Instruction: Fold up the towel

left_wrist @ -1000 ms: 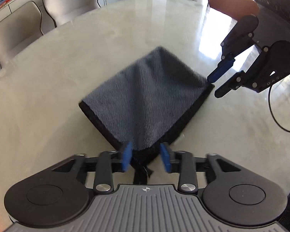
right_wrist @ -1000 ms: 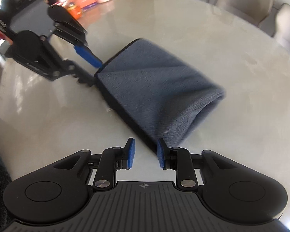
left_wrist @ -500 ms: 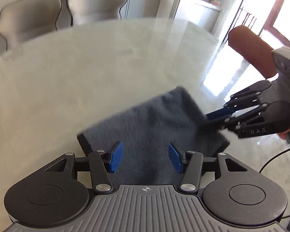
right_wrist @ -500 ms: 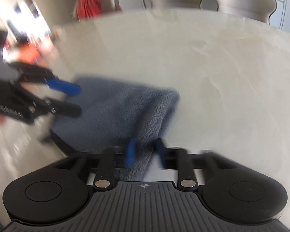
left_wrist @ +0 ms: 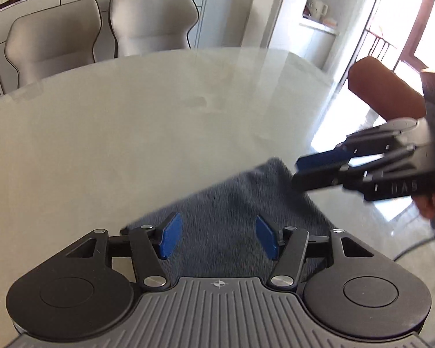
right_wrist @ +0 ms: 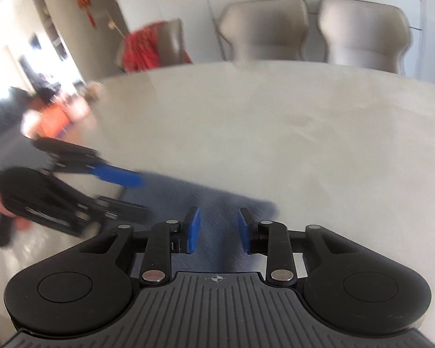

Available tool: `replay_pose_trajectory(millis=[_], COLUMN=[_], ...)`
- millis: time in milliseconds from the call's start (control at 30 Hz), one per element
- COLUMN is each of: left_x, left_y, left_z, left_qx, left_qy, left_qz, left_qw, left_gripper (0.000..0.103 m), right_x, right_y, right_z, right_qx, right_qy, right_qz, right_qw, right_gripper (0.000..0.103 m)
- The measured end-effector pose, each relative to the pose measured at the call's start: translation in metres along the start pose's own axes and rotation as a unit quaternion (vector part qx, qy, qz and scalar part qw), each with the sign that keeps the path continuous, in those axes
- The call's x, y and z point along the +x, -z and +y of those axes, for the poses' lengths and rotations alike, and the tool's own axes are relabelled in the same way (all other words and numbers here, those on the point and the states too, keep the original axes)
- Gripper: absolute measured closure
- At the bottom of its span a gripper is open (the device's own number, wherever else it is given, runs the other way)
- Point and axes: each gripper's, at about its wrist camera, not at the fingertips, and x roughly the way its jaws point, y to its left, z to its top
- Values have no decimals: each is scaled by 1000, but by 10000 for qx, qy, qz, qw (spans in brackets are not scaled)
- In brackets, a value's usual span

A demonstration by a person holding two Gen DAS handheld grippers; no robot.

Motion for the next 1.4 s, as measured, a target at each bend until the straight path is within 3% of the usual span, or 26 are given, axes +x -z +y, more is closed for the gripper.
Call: replay_pose_trajectory(millis=[100,133,333,400,500,700,767,867,933,1000,1200,1400], left_x=[12,10,1,-5,-13,-31,-42,-57,-69,-80,-97,-123], left_y=[8,13,31,39,56,94,98,99,98,97,102,107], left_z=[7,8,5,1,-5,-12,-17,-31,-41,-48,-73,-94], left_qx=[-174,-130,-129,-216,-344,-868,-1029,-1181,-1303,-1425,-1555,-1715], left_qy=[-94,-92,-270,-316,-452,-663,-711,-660,-738,-857,-1256,-1722], left_qz=[253,175,172,168,196,420,260,11,-122,-179,-253,-452], left_qw=[9995,9997,9994,9991,9982,9931,9918,9908,9887,9859,9795,9690], left_gripper=[43,43,43,41,36,35,35,34,29,15,5,0], right_x=[19,22,5,-3,-14,-44,-50,-57,-61,-67,-79,-96], right_y=[8,11,19,19,22,47,53,62,68,74,88,95], right_z=[-11,-15,-18,-11,1,20,29,43,53,64,77,87], right_qx=[161,186,225,140,157,717,789,889,939,871,848,659], right_qy=[76,123,260,478,793,919,1021,1199,1353,1579,2066,2156], right_qz=[361,449,422,462,483,391,389,412,455,493,699,564], right_qw=[9992,9987,9985,9977,9956,9924,9909,9879,9853,9824,9722,9726], right_gripper=[74,75,73,63,59,41,38,24,10,2,1,1])
